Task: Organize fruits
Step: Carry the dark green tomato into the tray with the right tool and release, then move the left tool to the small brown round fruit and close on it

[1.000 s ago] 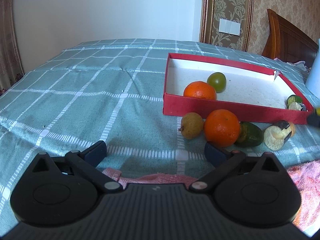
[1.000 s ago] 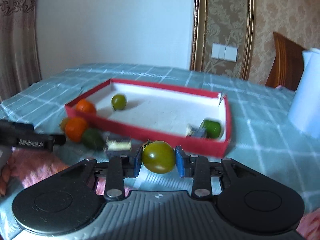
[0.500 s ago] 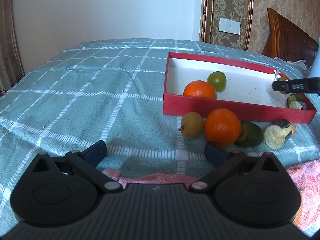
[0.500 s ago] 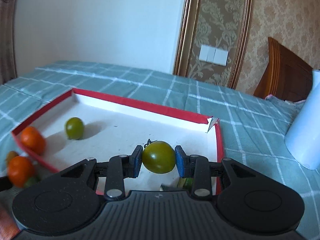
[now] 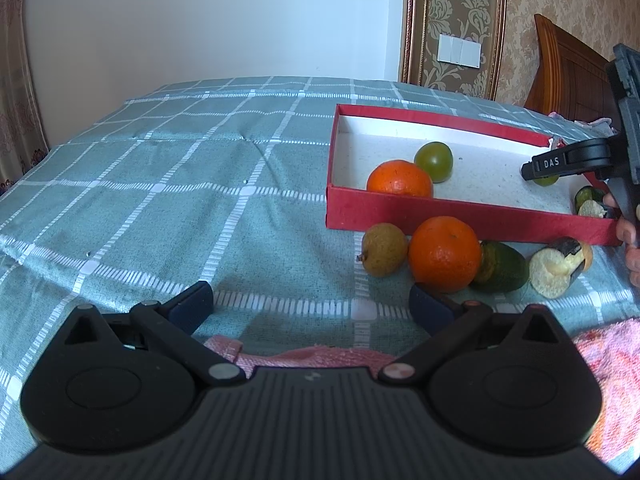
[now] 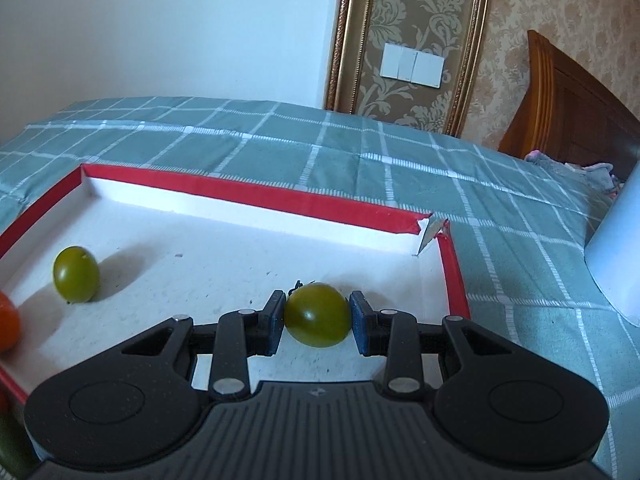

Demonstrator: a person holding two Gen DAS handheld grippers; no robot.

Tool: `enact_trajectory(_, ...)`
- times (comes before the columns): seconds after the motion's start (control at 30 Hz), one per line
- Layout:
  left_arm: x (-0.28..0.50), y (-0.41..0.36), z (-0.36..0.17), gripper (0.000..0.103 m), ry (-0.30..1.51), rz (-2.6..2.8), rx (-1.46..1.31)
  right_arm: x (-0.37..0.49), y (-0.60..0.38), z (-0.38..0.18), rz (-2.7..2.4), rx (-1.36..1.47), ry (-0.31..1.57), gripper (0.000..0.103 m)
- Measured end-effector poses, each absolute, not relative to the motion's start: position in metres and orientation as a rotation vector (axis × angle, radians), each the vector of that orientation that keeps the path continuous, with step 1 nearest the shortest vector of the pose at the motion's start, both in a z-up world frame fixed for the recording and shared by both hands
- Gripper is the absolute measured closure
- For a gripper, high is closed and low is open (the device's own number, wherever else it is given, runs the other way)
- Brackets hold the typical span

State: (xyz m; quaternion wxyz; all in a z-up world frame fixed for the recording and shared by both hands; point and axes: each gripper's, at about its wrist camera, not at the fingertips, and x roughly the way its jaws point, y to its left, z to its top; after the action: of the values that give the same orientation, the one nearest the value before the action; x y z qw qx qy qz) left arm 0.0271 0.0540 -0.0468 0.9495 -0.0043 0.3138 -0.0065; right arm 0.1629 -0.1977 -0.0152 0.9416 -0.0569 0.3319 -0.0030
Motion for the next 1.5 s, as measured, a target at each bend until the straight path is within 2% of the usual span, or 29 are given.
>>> enact_trajectory(0.5, 0.027, 0.054, -0.047, 0.0, 0.639, -0.013, -0.007, 0.159, -0.198, -0.015, -0.005, -0.136, 0.662, 0.068)
enact_trajectory(0.57, 0.027, 0.053, -0.047, 0.0, 0.639, -0.012, -0.007, 0.158, -0.199, -0.015, -0.01, -0.134, 0.665, 0.061)
enact_trajectory(0.63, 0.027, 0.054, -0.047, 0.0, 0.639, -0.012, -0.006, 0.156, -0.2, -0.014, -0.005, -0.133, 0.667, 0.045)
enact_trajectory(0.7, 0.027, 0.054, -0.047, 0.0, 0.639, -0.012, -0.006, 0.151, -0.199, -0.014, -0.004, -0.144, 0.661, 0.043)
enact_trajectory(0.97, 0.027, 0.054, -0.047, 0.0, 0.64, -0.012, -0.006, 0.113, -0.195, -0.002, 0.019, -0.141, 0.613, 0.043)
enact_trajectory(1.3, 0.027, 0.053, -0.046, 0.0, 0.64, -0.012, -0.005, 0.011, -0.217, 0.014, 0.062, -0.158, 0.508, 0.043)
enact_trajectory(1.5, 0.027, 0.053, -0.046, 0.0, 0.64, -0.012, -0.005, -0.001, -0.232, -0.001, 0.049, -0.125, 0.586, 0.043)
